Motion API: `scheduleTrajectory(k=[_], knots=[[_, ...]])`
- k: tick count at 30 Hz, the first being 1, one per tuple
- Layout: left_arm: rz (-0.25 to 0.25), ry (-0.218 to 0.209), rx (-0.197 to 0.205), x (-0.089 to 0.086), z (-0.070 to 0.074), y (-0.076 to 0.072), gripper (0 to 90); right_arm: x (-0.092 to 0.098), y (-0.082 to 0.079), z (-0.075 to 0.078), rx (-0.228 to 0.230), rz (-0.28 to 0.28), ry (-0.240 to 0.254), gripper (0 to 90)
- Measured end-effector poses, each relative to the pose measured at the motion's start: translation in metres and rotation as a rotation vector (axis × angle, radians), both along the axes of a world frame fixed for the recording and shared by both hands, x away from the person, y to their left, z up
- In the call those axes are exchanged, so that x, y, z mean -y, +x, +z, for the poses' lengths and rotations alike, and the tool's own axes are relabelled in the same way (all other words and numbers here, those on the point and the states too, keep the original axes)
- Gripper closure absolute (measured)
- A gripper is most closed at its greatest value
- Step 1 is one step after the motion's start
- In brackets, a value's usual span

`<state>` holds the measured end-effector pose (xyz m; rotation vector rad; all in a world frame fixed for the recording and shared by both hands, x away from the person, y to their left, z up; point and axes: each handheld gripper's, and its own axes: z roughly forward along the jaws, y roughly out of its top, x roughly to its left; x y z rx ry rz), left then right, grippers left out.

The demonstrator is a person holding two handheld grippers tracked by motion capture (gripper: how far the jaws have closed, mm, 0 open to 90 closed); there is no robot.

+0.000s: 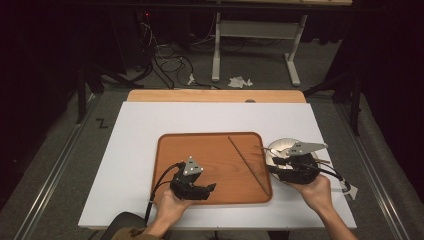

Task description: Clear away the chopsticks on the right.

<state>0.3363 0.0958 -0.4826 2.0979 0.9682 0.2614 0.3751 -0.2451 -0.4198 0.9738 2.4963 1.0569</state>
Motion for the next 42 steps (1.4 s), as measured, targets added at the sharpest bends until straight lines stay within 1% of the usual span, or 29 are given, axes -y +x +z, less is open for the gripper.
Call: scheduleTrajectory(k=[2, 4, 6, 9, 10, 11, 12, 13, 14, 15, 16, 17, 19, 20, 21, 22, 23, 24, 25, 26, 28, 29, 32, 35, 38, 39, 40, 41, 42], knots=[[-0.001, 0.000, 0.001, 0.000, 0.000, 0.000, 31.3, 0.010, 0.003, 0.006, 0.006, -0.010, 0.009, 61.2], [0.003, -0.002, 0.001, 0.000, 0.000, -0.001, 31.4, 0.016, 0.005, 0.011, 0.014, -0.026, 0.006, 61.3], [0.003, -0.005, 0.001, -0.001, 0.001, -0.001, 31.4, 0.019, 0.005, 0.012, 0.018, -0.030, 0.011, 61.4], [0.001, -0.001, 0.000, 0.000, 0.000, 0.000, 31.4, 0.027, 0.009, 0.016, 0.035, -0.046, -0.002, 61.8], [0.000, -0.001, 0.000, 0.000, 0.000, 0.000, 31.4, 0.029, 0.010, 0.018, 0.039, -0.048, -0.019, 62.0], [0.000, -0.001, 0.000, 0.000, 0.000, 0.000, 31.4, 0.029, 0.010, 0.018, 0.039, -0.048, -0.019, 62.0], [0.000, 0.000, -0.001, 0.000, 0.000, 0.000, 31.4, 0.032, 0.011, 0.019, 0.035, -0.053, -0.014, 62.1], [0.001, 0.001, -0.001, 0.000, 0.000, 0.000, 31.4, 0.038, 0.013, 0.021, 0.028, -0.061, 0.026, 62.5], [0.002, 0.000, -0.001, 0.000, 0.000, 0.000, 31.4, 0.038, 0.013, 0.021, 0.028, -0.061, 0.026, 62.5], [0.003, -0.007, -0.001, 0.000, 0.000, 0.000, 31.4, 0.041, 0.014, 0.022, 0.025, -0.068, 0.037, 62.7], [0.003, -0.005, -0.003, 0.000, 0.000, 0.001, 31.4, 0.044, 0.016, 0.023, 0.031, -0.071, 0.038, 63.0], [0.004, -0.004, -0.010, 0.001, -0.001, 0.001, 31.4, 0.049, 0.019, 0.026, 0.034, -0.081, 0.027, 63.8], [-0.002, -0.006, -0.006, 0.001, 0.000, 0.000, 31.4, 0.055, 0.023, 0.025, 0.046, -0.089, 0.008, 64.8], [-0.002, -0.006, -0.006, 0.001, 0.000, 0.000, 31.4, 0.055, 0.023, 0.025, 0.046, -0.089, 0.008, 64.8], [0.000, -0.006, -0.004, 0.001, 0.000, 0.000, 31.4, 0.058, 0.024, 0.025, 0.036, -0.110, 0.004, 65.5], [-0.001, -0.004, -0.005, 0.000, 0.000, 0.001, 31.4, 0.062, 0.026, 0.025, 0.042, -0.116, -0.008, 66.0], [0.001, -0.006, -0.008, 0.000, -0.001, 0.002, 31.4, 0.069, 0.028, 0.025, 0.047, -0.138, -0.014, 67.1], [0.001, -0.006, -0.008, 0.000, -0.001, 0.002, 31.4, 0.069, 0.028, 0.025, 0.047, -0.138, -0.014, 67.1], [0.005, -0.010, -0.014, 0.000, -0.001, 0.003, 31.4, 0.077, 0.031, 0.025, 0.054, -0.145, -0.014, 70.0], [0.007, -0.010, -0.013, 0.000, -0.001, 0.002, 31.4, 0.079, 0.032, 0.025, 0.050, -0.154, -0.008, 71.0], [0.007, -0.008, -0.011, 0.000, -0.001, 0.002, 31.4, 0.084, 0.034, 0.024, 0.048, -0.163, -0.018, 72.3], [0.001, -0.001, -0.001, 0.000, 0.000, 0.000, 31.4, 0.087, 0.035, 0.024, 0.049, -0.166, -0.028, 72.9], [0.003, 0.002, -0.003, 0.000, -0.001, 0.001, 31.4, 0.093, 0.038, 0.023, 0.060, -0.191, -0.058, 73.2], [0.004, -0.001, -0.008, 0.001, -0.001, 0.001, 31.4, 0.098, 0.040, 0.020, 0.059, -0.200, -0.065, 73.0], [0.001, 0.005, -0.007, 0.001, -0.001, 0.001, 31.4, 0.107, 0.046, 0.010, 0.038, -0.216, -0.088, 72.9], [0.004, 0.002, -0.008, 0.000, -0.001, 0.001, 31.4, 0.109, 0.048, 0.008, 0.036, -0.217, -0.106, 72.9], [0.004, 0.002, -0.008, 0.000, -0.001, 0.001, 31.4, 0.109, 0.048, 0.008, 0.036, -0.217, -0.106, 72.9], [0.004, 0.002, -0.008, 0.000, -0.001, 0.002, 31.4, 0.113, 0.052, 0.002, 0.016, -0.225, -0.109, 73.0], [0.004, 0.002, -0.008, 0.000, -0.001, 0.002, 31.4, 0.113, 0.052, 0.002, 0.016, -0.225, -0.109, 73.0]])
